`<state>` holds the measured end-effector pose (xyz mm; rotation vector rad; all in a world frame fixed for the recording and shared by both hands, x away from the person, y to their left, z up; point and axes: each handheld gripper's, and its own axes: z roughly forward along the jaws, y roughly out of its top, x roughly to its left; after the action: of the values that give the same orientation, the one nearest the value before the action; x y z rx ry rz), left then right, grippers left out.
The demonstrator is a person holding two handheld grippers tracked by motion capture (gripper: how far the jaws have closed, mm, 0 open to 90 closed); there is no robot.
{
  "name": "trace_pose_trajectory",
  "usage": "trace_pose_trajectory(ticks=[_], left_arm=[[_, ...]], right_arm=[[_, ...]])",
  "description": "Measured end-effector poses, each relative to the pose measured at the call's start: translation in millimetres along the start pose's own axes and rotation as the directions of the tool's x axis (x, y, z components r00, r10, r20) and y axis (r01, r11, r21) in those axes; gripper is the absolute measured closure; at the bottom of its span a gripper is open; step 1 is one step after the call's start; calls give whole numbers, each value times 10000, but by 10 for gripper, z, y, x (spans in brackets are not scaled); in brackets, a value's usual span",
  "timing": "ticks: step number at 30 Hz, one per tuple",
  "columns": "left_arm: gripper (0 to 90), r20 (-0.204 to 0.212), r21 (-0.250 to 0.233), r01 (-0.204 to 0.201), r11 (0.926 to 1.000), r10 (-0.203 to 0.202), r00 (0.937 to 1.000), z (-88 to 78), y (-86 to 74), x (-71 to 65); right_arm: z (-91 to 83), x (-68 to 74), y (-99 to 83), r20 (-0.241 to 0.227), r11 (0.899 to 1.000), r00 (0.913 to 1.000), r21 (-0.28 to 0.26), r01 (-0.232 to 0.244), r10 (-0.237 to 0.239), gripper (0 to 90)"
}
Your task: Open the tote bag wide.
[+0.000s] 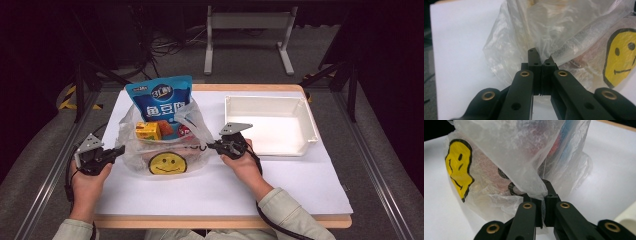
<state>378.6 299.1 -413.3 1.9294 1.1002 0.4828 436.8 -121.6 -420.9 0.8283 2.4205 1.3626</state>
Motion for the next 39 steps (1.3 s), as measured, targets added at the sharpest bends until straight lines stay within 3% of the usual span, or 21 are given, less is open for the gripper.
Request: trace_pose_trajectory(ticks=[4,14,16,17,18,19,20,22,25,26,27,30,32,35,39], left_arm=[[897,302,458,74,9989,-88,9995,64,-24,14],[888,688,931,255,9953,-320,9971,147,-58,3],[793,651,679,199,9975,-244,9976,107,-49,1],[685,634,385,235,9990,-259,9976,73,-37,-6],[542,634,385,235,9990,-259,9976,73,-37,-6],[542,590,99,141,9999,-146,9982,30,-19,-20],[446,456,-136,91,9999,-84,9989,-3,-1,-44],[347,201,-641,-133,9979,147,9997,-82,55,-94],[313,-199,-1431,-436,9888,411,9990,-196,142,-169],[313,-313,-1764,-517,9830,469,9984,-245,181,-196],[316,-313,-1764,-517,9830,469,9984,-245,181,-196],[329,-672,-2345,-598,9703,452,9967,-317,250,-237],[361,-755,-2506,-584,9663,407,9963,-333,288,-240],[471,-917,-2529,-678,9651,459,9947,-326,333,-237],[702,-976,-2518,-830,9642,601,9934,-326,347,-254]], right_arm=[[21,-11,-54,-107,9997,9998,185,-136,138,894],[57,-9,-115,-347,9983,9989,506,-297,314,892],[61,-1,-118,-324,9980,9990,572,-276,295,892],[61,0,-119,-330,9979,9990,573,-287,306,892],[61,0,-119,-330,9979,9990,573,-287,306,892],[61,-1,-119,-330,9979,9990,568,-298,317,892],[60,-1,-118,-318,9980,9990,554,-298,316,892],[59,1,-115,-327,9982,9991,547,-251,270,892],[54,9,-108,-334,9984,9991,520,-232,249,890],[52,10,-105,-344,9985,9992,498,-207,225,887],[52,10,-105,-344,9985,9992,498,-207,225,887],[32,12,-88,-355,9988,9990,417,-240,255,865],[15,10,-81,-366,9991,9990,356,-250,263,837],[-16,9,-71,-497,9992,9983,275,-294,307,729],[-124,14,5,-488,9991,9981,-190,-392,382,531]])
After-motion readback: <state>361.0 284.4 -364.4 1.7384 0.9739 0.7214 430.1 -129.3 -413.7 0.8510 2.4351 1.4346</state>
